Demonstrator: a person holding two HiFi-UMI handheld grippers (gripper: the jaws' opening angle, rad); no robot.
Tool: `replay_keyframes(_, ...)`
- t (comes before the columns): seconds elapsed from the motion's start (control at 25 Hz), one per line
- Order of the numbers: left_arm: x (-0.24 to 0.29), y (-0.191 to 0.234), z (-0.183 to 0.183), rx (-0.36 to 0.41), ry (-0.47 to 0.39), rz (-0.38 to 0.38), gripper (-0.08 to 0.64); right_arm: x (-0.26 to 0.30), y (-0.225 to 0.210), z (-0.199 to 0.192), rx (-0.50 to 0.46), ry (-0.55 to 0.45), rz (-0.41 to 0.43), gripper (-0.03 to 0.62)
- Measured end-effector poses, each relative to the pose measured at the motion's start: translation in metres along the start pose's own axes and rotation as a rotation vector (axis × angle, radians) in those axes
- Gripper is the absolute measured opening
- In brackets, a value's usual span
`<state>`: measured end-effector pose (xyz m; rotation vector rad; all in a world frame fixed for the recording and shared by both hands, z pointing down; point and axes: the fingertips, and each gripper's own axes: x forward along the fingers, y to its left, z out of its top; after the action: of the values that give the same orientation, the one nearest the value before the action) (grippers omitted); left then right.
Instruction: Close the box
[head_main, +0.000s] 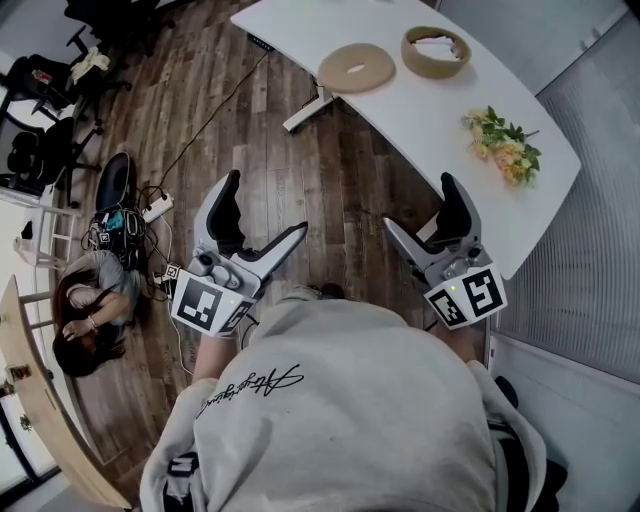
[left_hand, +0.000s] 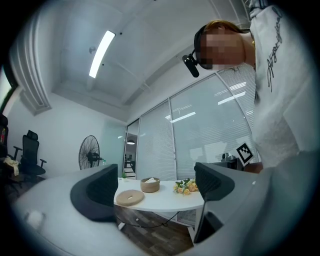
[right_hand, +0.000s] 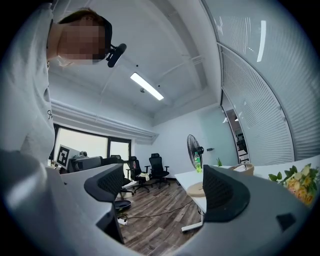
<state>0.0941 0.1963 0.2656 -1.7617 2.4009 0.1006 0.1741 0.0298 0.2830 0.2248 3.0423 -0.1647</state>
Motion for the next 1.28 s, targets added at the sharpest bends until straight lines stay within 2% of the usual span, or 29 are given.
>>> replay_keyframes(0.6,-0.022,0.009,-0.002,-0.002,0.014,0.061,0.466,0.015,0.017,-0.008,0.021,0.018,0.062,0.483)
replay_keyframes(0.8,-0.028,0.016,-0.01,-0.01,0.042,0.076,0.466,0.027,0.019,-0.012,0.032,0.024,0.087,0.482)
replay_keyframes(1.08,-0.013,0.038,-0.016,0.055,0.046,0.066,0.466,0.057,0.014,-0.013,0.011,0.027,0.104,0.482)
replay_keyframes(1.28,0.013,0.07,-0.034,0.048,0.035,0.046,0.466,0.081,-0.01,-0.023,-0.002,0.034,0.069,0.482)
